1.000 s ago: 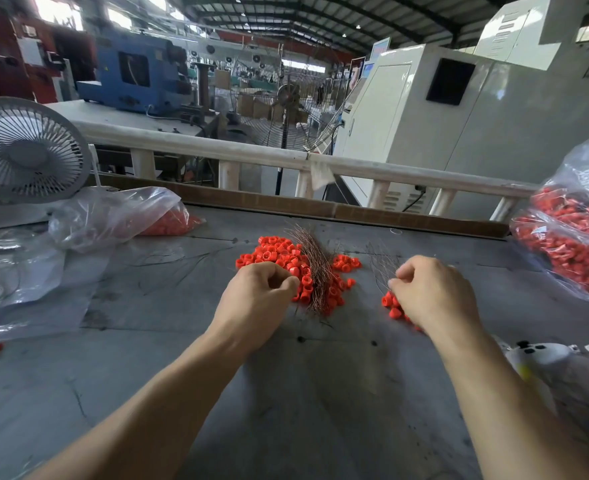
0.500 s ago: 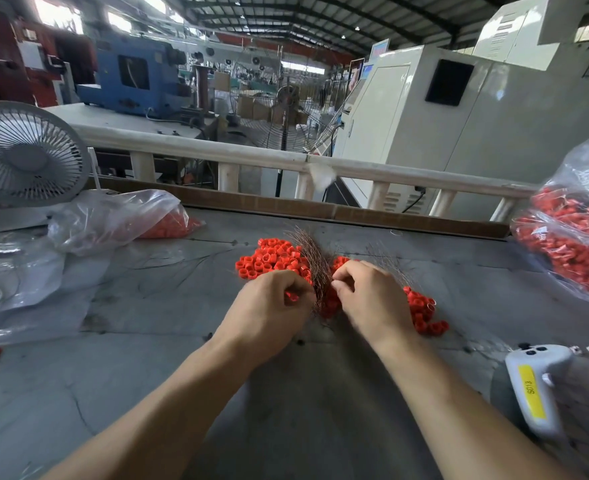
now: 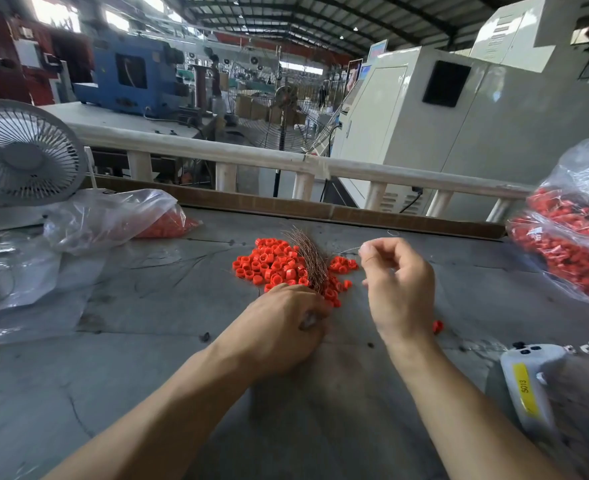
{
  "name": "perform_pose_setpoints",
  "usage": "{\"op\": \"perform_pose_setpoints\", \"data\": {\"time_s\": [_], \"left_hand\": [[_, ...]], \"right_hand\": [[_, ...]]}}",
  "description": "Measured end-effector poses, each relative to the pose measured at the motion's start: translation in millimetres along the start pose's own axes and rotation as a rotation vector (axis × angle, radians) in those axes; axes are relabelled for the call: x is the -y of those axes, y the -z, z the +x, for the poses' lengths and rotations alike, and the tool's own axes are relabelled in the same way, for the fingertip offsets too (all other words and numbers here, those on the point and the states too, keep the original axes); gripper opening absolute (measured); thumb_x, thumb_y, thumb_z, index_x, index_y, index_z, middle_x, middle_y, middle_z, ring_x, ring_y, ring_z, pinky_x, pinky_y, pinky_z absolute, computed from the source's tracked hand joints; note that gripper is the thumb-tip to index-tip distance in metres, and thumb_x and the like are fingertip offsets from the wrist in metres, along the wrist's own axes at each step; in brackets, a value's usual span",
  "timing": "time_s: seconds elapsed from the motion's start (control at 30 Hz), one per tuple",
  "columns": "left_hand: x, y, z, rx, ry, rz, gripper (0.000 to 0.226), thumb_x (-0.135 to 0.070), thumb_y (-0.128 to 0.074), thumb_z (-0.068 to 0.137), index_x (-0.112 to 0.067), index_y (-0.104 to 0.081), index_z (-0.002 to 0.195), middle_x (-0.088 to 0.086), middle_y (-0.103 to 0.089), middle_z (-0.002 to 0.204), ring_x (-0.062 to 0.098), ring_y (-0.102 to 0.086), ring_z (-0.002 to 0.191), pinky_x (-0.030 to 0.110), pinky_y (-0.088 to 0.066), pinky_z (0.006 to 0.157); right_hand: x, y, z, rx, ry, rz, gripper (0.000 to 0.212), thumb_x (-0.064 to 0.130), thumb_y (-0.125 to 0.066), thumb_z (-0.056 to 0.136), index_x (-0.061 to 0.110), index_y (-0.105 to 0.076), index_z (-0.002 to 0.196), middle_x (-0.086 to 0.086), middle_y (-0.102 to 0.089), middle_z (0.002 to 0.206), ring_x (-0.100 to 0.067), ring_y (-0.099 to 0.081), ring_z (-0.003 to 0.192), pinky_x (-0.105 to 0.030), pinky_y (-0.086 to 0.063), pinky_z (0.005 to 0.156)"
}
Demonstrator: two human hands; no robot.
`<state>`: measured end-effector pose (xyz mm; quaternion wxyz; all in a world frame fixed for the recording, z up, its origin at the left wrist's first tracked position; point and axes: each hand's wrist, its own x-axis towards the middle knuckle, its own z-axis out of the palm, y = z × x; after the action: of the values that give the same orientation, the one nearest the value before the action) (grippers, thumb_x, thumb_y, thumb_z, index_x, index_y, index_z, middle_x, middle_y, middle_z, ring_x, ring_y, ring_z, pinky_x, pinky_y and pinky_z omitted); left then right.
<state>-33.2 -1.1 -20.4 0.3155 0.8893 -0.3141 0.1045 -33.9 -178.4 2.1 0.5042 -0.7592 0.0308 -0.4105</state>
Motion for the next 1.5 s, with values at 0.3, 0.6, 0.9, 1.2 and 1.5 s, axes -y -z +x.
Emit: {"op": "perform_pose_setpoints", "data": {"time_s": [0.3,0.6,0.9,1.2,1.5], "left_hand": [[7,0,3,-0.130,0.253,-0.175,0.005,-0.035,-0.068,0.092,-0.034,-0.071,0.095,-0.016,-0.071,0.090,-0.002,-0.062,0.079,0.028,-0.053,0.076],[-1,8,4,-0.295,0.247,-0.427,0.038,-0.038,-0.076,0.090,-0.045,-0.059,0.123,-0.028,-0.065,0.110,-0.004,-0.065,0.084,0.009,-0.048,0.061],[-6,8,1,-0.196,0.125,-0.290,0.009,-0.028,-0.072,0.093,-0.032,-0.072,0.085,-0.021,-0.069,0.079,0.004,-0.065,0.070,0.022,-0.052,0.063],[11,15,3,-0.162,0.369,-0.123,0.028,-0.036,-0.065,0.095,-0.019,-0.069,0.073,-0.011,-0.068,0.068,0.006,-0.060,0.060,0.029,-0.050,0.059],[23,15,-1,-0.274,0.418,0.077,0.009,-0.026,-0.065,0.093,-0.029,-0.071,0.098,-0.012,-0.065,0.097,0.012,-0.057,0.092,0.030,-0.043,0.077]], "right_hand": [[21,11,7,-0.139,-0.127,0.434,0.010,0.015,-0.055,0.086,0.012,-0.060,0.078,-0.006,-0.072,0.074,-0.020,-0.065,0.064,-0.027,-0.047,0.044],[28,6,0,0.127,-0.161,0.526,0.011,0.015,-0.054,0.086,0.012,-0.059,0.077,-0.008,-0.072,0.073,-0.020,-0.064,0.059,-0.024,-0.045,0.043],[31,0,2,0.177,-0.449,0.729,0.015,0.013,-0.046,0.104,0.010,-0.055,0.092,-0.020,-0.077,0.090,-0.028,-0.076,0.070,-0.025,-0.053,0.044],[6,9,19,-0.069,-0.817,0.592,0.019,0.017,-0.056,0.101,0.017,-0.055,0.081,0.004,-0.057,0.050,-0.009,-0.047,0.035,-0.016,-0.028,0.033],[3,1,9,0.289,-0.836,0.478,0.014,0.004,-0.051,0.100,0.010,-0.065,0.100,-0.003,-0.070,0.064,-0.009,-0.054,0.042,-0.018,-0.028,0.033]]}}
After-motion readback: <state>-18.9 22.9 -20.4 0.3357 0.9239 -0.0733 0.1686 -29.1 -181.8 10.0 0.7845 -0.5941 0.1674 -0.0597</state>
